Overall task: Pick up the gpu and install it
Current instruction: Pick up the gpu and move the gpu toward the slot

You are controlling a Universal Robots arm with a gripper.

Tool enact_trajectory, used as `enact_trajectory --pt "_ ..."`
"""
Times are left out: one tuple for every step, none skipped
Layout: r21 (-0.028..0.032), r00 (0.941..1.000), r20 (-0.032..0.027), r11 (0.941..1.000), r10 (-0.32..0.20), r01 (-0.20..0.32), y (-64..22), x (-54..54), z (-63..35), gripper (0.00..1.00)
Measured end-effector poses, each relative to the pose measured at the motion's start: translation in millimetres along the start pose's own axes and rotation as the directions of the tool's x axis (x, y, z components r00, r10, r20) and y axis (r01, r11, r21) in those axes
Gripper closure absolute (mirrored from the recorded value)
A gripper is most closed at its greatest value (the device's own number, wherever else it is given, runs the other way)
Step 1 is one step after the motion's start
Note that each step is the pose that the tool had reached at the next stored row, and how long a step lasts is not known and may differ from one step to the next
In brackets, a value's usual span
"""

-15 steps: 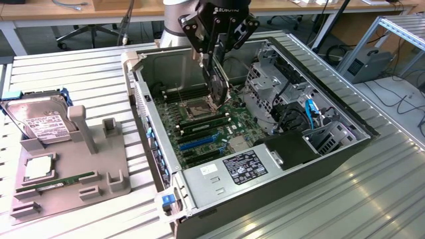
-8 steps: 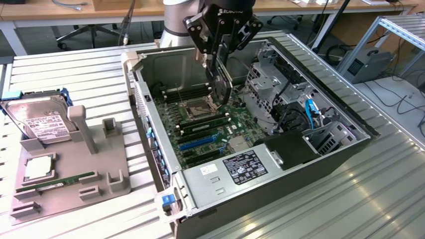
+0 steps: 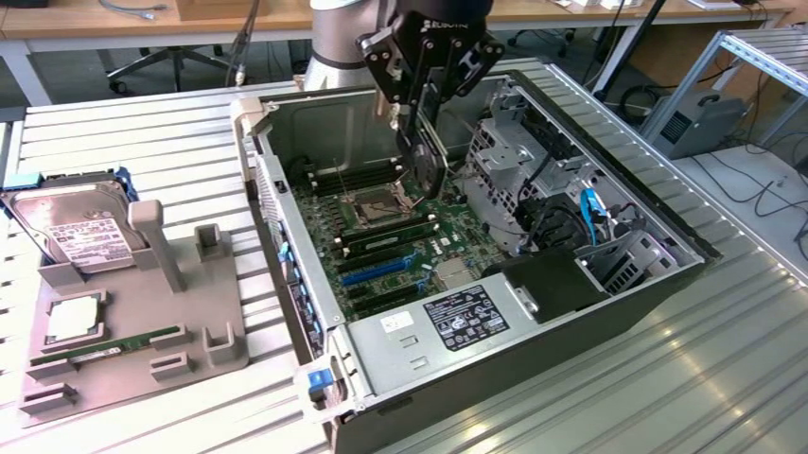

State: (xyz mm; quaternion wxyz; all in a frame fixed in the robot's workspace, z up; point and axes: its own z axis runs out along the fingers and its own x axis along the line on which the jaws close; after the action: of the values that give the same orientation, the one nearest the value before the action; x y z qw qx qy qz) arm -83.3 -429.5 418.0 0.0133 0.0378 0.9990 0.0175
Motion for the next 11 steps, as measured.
enact_trajectory --pt "0.0001 1.0000 0.0000 1.0000 0.000 0.000 0.1 -1.1 0.9 0.73" --pt "0.0000 1.0000 0.0000 1.0000 0.000 0.000 0.1 -2.0 1.7 0.73" --pt "0.0001 1.0000 0.0000 1.0000 0.000 0.000 0.2 -3.3 2.8 0.73" --pt "0.0001 1.0000 0.0000 1.0000 0.000 0.000 0.3 -5.0 3.9 0.73" --pt "0.0001 1.0000 0.0000 1.0000 0.000 0.000 0.4 -6.4 4.8 0.73" --pt "0.0001 1.0000 0.0000 1.0000 0.000 0.000 0.4 -7.7 5.5 0.73" --pt "0.0001 1.0000 0.0000 1.0000 0.000 0.000 0.5 -8.8 6.2 0.73" --pt "0.0000 1.0000 0.0000 1.0000 0.000 0.000 0.6 -10.1 7.0 0.73" --pt "0.0000 1.0000 0.0000 1.0000 0.000 0.000 0.6 -11.3 7.7 0.73" --pt "0.0000 1.0000 0.0000 1.0000 0.000 0.000 0.7 -12.5 8.5 0.73" --pt "0.0000 1.0000 0.0000 1.0000 0.000 0.000 0.7 -13.5 9.4 0.73"
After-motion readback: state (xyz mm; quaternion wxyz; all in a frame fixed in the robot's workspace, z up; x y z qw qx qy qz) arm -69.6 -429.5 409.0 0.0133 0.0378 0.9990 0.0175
